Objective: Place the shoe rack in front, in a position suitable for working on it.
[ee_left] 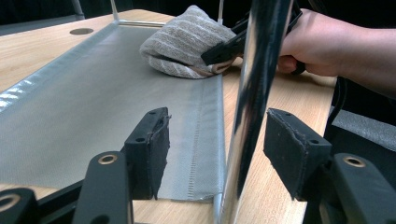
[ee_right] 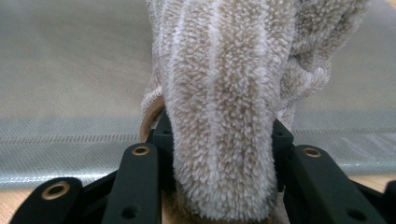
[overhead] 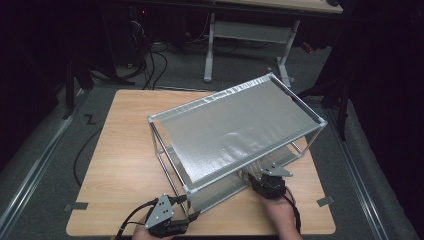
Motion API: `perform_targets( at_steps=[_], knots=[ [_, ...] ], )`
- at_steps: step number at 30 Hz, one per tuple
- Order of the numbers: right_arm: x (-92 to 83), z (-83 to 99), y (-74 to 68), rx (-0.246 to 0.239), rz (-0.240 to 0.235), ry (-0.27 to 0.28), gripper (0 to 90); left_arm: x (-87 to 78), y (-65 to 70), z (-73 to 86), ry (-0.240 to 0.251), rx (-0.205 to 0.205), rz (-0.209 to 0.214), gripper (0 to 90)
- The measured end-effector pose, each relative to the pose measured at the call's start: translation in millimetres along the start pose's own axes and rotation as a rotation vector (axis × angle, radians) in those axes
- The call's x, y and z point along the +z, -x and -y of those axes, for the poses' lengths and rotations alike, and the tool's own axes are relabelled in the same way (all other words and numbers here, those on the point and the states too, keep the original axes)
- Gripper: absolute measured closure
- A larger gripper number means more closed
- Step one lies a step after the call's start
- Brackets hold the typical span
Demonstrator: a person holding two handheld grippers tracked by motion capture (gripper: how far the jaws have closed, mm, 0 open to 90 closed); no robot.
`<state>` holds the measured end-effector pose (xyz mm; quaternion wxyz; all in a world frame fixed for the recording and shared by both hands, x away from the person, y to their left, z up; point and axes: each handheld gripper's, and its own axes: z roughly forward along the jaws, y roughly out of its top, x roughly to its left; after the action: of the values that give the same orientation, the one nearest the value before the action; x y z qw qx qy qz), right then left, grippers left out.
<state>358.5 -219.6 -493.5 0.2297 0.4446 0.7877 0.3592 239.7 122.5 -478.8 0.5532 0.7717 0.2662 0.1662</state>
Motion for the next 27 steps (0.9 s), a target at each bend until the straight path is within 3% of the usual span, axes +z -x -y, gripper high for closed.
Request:
perform_targets(
  at_steps=[6, 13, 21, 27],
  knots=[
    [-4.1, -2.6, -3.2, -0.013, 0.003, 0.03, 62.2, -1.0, -0.8, -0.3, 0.007, -0.003, 0.001, 40.9],
    [-9.8, -6.8, -14.4, -0.033, -0.027, 0.059, 62.5, -1.8, -0.5, -0.6, 0.009, 0.0, -0.002, 41.3],
    [-12.9, -10.9, -41.5, -0.08, -0.101, 0.074, 62.5, -1.9, -0.3, -1.0, 0.011, 0.0, -0.002, 41.4],
    [-9.1, -12.3, -72.0, -0.133, -0.178, 0.066, 62.4, -2.4, -0.1, -1.1, 0.016, -0.001, -0.002, 41.5]
  ],
)
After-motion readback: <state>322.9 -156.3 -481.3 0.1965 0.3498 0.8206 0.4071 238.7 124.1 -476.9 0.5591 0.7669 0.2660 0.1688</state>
